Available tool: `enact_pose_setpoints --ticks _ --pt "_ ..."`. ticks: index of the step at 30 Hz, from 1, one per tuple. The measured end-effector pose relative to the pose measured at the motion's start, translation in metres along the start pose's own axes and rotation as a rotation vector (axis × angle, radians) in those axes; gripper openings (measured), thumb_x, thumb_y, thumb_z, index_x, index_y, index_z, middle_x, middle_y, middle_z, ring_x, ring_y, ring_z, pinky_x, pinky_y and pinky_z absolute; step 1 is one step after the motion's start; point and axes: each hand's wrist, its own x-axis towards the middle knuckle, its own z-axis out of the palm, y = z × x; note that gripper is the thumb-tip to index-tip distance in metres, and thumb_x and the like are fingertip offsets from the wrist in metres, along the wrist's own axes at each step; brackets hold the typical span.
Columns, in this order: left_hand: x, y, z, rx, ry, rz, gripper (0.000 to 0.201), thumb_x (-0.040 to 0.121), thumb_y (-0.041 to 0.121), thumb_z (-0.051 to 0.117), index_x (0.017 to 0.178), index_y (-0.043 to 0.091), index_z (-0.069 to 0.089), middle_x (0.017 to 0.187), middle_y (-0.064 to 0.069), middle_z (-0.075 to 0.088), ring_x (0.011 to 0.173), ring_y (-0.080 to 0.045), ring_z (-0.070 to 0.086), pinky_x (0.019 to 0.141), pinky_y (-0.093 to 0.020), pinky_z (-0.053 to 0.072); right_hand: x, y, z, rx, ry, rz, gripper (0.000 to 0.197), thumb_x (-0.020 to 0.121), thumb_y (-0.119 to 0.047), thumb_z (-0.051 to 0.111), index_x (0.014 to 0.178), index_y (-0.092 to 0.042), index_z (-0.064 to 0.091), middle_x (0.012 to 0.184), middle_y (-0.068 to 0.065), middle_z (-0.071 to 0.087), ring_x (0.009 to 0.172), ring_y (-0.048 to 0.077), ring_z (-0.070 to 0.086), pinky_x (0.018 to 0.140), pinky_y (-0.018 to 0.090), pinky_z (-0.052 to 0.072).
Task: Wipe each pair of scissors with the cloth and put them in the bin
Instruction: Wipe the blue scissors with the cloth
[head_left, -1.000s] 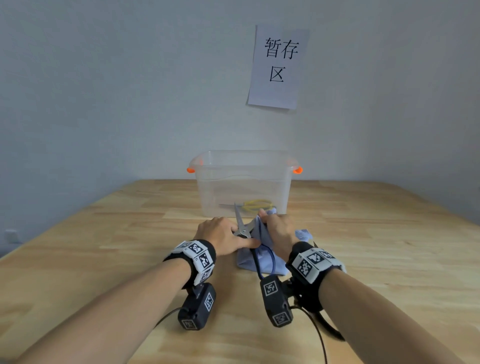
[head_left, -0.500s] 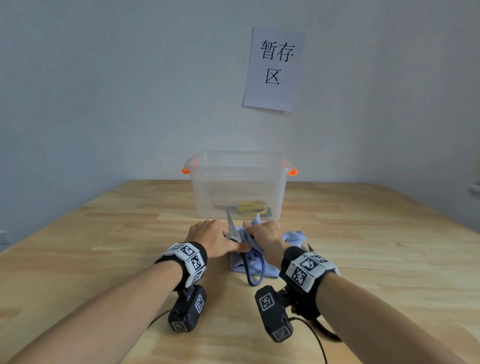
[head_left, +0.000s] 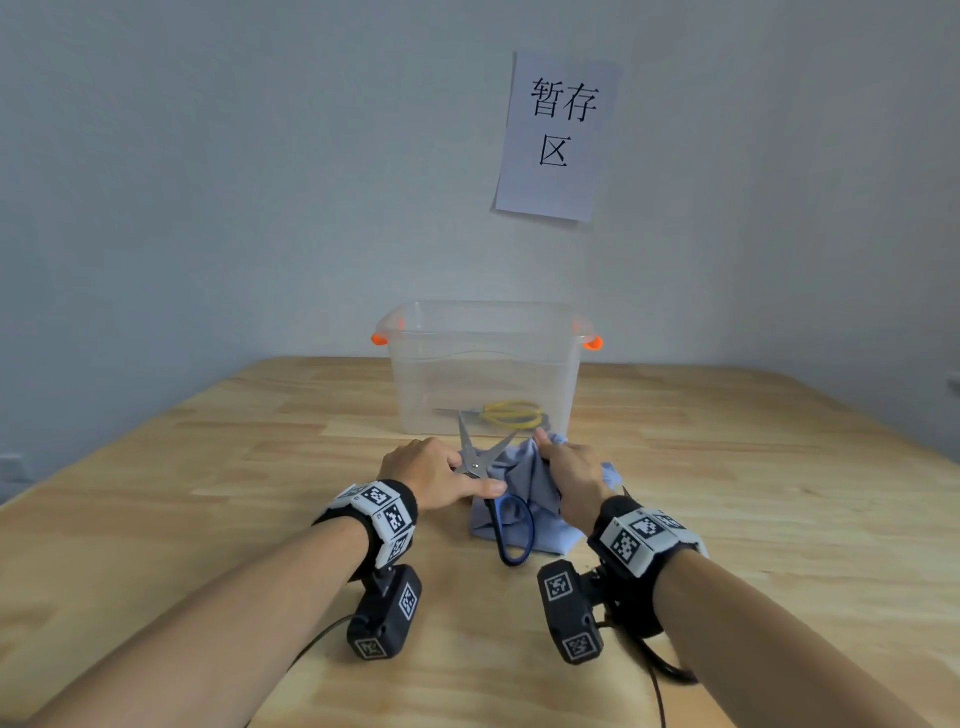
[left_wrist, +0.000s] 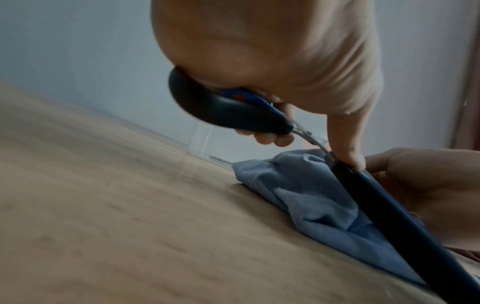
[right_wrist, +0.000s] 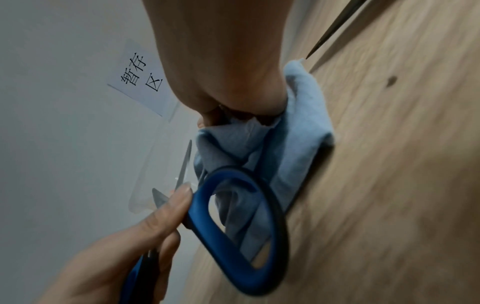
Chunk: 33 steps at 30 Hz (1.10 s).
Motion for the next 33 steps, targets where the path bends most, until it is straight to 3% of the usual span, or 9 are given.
enact_pose_setpoints --ticks 3,6,9,13,19,22,26,31,33 --pt "0.001 -0.003 0.004 -0.055 0.016 -0.013 0.067 0.059 0.081 0.072 0.054 0.021 0.044 0.052 0.004 0.037 0.052 -0.017 0.035 0.055 -0.033 0.020 -0.003 0.001 -0.001 0.031 -0.035 0.000 0.026 0.096 -0.022 0.066 0.082 0.000 0.067 0.073 0.010 0.065 0.067 0.017 0.061 0.066 0.028 0.052" --pt "0.002 0.000 0.007 -0.078 0.017 0.000 0.067 0.060 0.080 0.074 0.054 0.022 0.041 0.054 0.003 0.036 0.054 -0.018 0.033 0.056 -0.032 0.020 -0.006 0.000 -0.002 0.060 -0.069 -0.010 0.024 0.097 -0.021 0.064 0.084 -0.001 0.068 0.076 0.011 0.068 0.070 0.018 0.064 0.066 0.026 0.053" --pt "0.002 0.004 0.008 -0.076 0.017 -0.001 0.069 0.060 0.079 0.074 0.052 0.021 0.036 0.054 0.003 0.035 0.054 -0.018 0.033 0.056 -0.033 0.019 -0.008 0.004 -0.003 0.109 -0.138 0.002 0.028 0.099 -0.019 0.061 0.102 0.008 0.066 0.083 0.016 0.071 0.073 0.023 0.068 0.065 0.030 0.056" --pt "0.000 0.010 0.009 -0.056 0.015 0.000 0.068 0.060 0.078 0.074 0.054 0.021 0.037 0.054 0.003 0.035 0.055 -0.019 0.034 0.055 -0.033 0.020 -0.017 0.006 -0.003 0.278 -0.280 0.042 0.029 0.101 -0.015 0.056 0.110 0.012 0.061 0.113 0.032 0.067 0.092 0.033 0.069 0.083 0.041 0.058" --pt "0.001 0.012 0.009 -0.075 0.001 -0.006 0.070 0.059 0.077 0.076 0.049 0.020 0.036 0.052 0.006 0.038 0.053 -0.018 0.037 0.056 -0.033 0.022 -0.022 0.010 -0.006 0.264 -0.464 0.031 0.033 0.101 -0.006 0.051 0.117 0.024 0.055 0.119 0.038 0.060 0.100 0.039 0.066 0.094 0.045 0.055" --pt "0.000 0.014 0.008 -0.075 -0.008 0.012 0.069 0.059 0.076 0.077 0.047 0.020 0.038 0.049 0.008 0.037 0.052 -0.017 0.037 0.055 -0.032 0.023 -0.022 0.010 -0.006 0.229 -0.441 0.007 0.030 0.100 -0.007 0.055 0.112 0.021 0.059 0.113 0.037 0.064 0.090 0.036 0.069 0.083 0.042 0.060" --pt "-0.002 0.015 0.008 -0.083 -0.014 0.017 0.070 0.058 0.074 0.079 0.044 0.020 0.037 0.044 0.009 0.035 0.051 -0.017 0.037 0.054 -0.031 0.024 -0.021 0.011 -0.003 0.220 -0.379 0.011 0.033 0.097 -0.009 0.061 0.113 0.019 0.061 0.113 0.037 0.065 0.103 0.047 0.066 0.090 0.051 0.057" --pt "-0.004 0.017 0.007 -0.076 -0.014 0.025 0.076 0.057 0.073 0.079 0.047 0.020 0.027 0.049 0.006 0.030 0.054 -0.019 0.033 0.057 -0.033 0.021 -0.016 0.007 -0.001 0.249 -0.252 0.000 0.025 0.096 -0.011 0.063 0.099 0.013 0.068 0.097 0.030 0.071 0.085 0.037 0.071 0.075 0.042 0.060" --pt "-0.004 0.015 0.007 -0.077 -0.020 0.034 0.076 0.056 0.075 0.078 0.049 0.020 0.026 0.051 0.004 0.030 0.055 -0.020 0.032 0.058 -0.033 0.021 -0.010 0.006 -0.003 0.264 -0.184 -0.025 0.028 0.095 -0.013 0.065 0.102 0.014 0.068 0.098 0.031 0.070 0.084 0.034 0.070 0.077 0.042 0.060"
